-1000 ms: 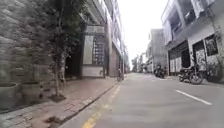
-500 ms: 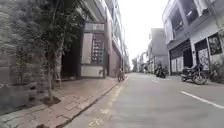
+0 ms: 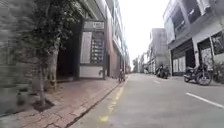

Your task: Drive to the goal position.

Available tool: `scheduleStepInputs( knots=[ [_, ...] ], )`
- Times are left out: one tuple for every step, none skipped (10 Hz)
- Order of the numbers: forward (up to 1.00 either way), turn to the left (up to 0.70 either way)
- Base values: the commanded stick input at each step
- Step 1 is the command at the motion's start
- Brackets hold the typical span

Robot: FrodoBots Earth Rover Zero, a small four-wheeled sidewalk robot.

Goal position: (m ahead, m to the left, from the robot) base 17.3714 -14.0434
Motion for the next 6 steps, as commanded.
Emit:
scheduleStepInputs(
  knots=[
    [0.5,-0.5],
    [0.5,-0.43],
    [0.5,-0.13],
    [0.5,0.0],
    [0.5,0.0],
    [0.5,0.0]
  ],
)
